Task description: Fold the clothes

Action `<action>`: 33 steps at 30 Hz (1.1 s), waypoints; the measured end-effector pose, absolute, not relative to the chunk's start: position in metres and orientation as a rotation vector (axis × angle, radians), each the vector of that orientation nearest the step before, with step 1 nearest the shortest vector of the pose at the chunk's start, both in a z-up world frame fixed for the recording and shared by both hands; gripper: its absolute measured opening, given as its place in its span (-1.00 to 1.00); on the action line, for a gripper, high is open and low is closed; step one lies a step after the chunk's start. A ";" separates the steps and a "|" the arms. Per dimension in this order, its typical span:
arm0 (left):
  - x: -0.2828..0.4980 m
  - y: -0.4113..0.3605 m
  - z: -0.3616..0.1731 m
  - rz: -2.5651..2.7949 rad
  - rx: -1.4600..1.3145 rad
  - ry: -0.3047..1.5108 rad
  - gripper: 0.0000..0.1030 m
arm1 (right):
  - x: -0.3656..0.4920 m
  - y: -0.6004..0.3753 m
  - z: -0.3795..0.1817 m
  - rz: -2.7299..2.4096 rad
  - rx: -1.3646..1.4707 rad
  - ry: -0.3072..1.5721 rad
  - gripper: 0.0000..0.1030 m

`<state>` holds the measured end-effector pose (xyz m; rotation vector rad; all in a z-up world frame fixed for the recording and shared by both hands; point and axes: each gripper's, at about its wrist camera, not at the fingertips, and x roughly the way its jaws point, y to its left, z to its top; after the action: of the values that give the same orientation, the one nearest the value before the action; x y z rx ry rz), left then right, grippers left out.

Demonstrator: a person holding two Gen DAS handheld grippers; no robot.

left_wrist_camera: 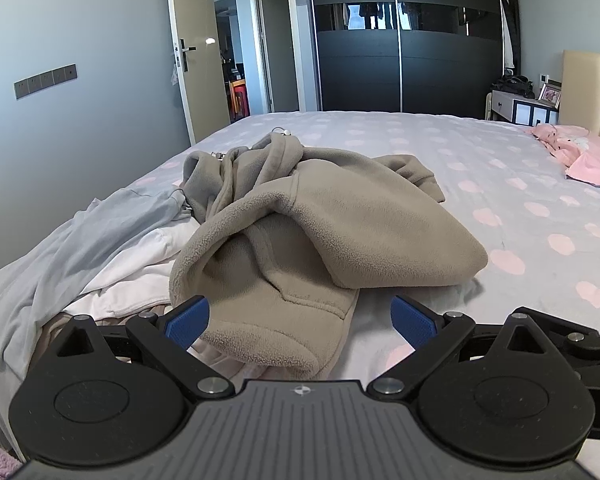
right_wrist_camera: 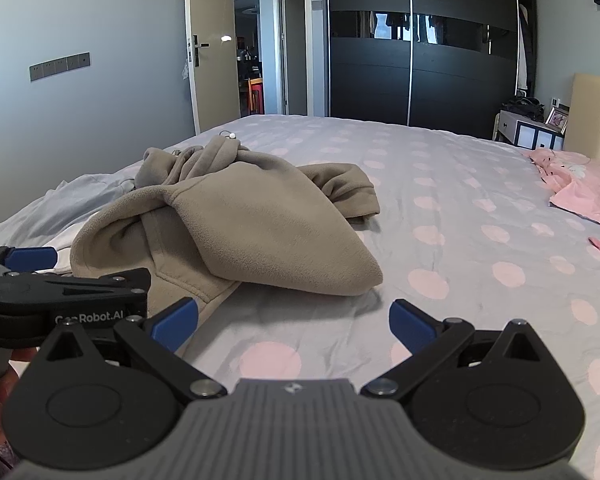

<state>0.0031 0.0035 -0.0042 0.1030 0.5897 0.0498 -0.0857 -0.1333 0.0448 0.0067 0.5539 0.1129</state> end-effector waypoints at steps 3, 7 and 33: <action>0.003 0.004 -0.004 0.050 0.104 0.590 0.93 | -0.086 -0.133 0.045 0.114 0.008 0.556 0.99; 0.002 0.003 -0.004 0.051 0.106 0.590 0.93 | -0.086 -0.133 0.044 0.114 0.007 0.558 0.99; 0.002 0.005 -0.004 0.053 0.113 0.594 0.93 | -0.085 -0.132 0.044 0.117 0.018 0.561 0.99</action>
<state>0.0021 0.0045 -0.0042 0.1126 0.5940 0.0526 -0.0849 -0.1317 0.0435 0.0178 0.5608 0.1169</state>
